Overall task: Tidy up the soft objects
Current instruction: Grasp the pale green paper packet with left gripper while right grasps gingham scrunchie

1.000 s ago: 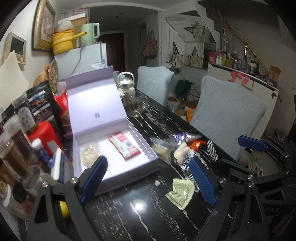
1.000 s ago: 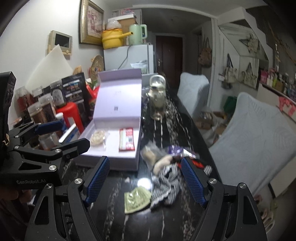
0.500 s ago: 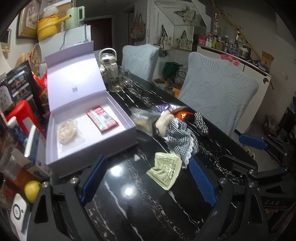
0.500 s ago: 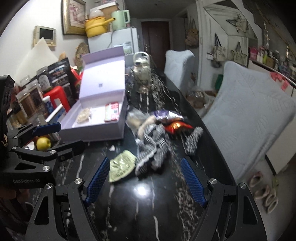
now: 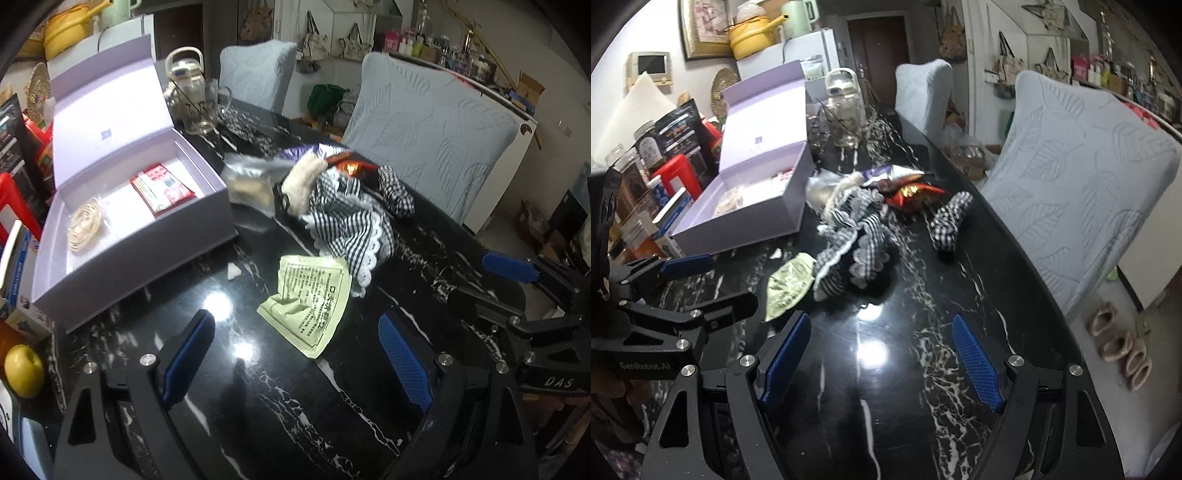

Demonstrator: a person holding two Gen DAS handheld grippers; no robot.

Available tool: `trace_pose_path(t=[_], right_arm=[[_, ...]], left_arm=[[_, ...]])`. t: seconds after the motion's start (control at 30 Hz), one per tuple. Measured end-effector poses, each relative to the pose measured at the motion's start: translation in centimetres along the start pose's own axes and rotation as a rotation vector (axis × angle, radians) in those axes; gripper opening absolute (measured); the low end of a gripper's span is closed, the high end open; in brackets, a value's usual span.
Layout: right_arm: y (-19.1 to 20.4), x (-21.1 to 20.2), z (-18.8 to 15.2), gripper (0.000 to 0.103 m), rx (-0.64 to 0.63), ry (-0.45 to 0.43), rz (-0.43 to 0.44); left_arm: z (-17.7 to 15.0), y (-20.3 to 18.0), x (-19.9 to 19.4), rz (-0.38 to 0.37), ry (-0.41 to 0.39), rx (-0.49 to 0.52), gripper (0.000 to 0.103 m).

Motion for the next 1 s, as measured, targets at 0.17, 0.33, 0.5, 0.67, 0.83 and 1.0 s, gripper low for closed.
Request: trace_pose_path(t=[0.17,0.33,0.5,0.67,0.83,1.0], right_arm=[[-0.7,1.3,0.0,0.080,0.001,0.021,-0.001],[-1.5,2.6,0.2,0.080,0.018,0.042,0.005],[-2.3,3.4,0.4,0.080,0.043,0.061,-0.001],[-2.7,3.9,0.6,0.080,0.058,0.070,-0.003],[-2.6,4.3,0.8,0.080,0.067,0.078,-0.001],[-2.6,4.4,0.8,0.080,0.072,0.078,0.004]], left_arm=[[0.0,0.4,2.1,0.001,0.038,-0.020,0.091],[0.2,0.7,4.1,-0.008,0.073,-0.030,0.091],[0.4,0.9,5.7,0.018,0.094,-0.012,0.091],[0.6,0.8,6.2,0.032,0.090,0.017,0.091],[0.8,0.3,5.7,0.021,0.062,0.042,0.063],[1.0,0.7,5.3,0.015,0.040,0.017,0.046]])
Point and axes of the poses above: each gripper's, at about its wrist camera, not at the fingertips, and x roughly the way its jaws point, y to its left, z to its top, the point moved 6 cm from there along x, roughly the way its jaws point, and after that the axes turned 9 degrees about -z, right-handed, at the moved point
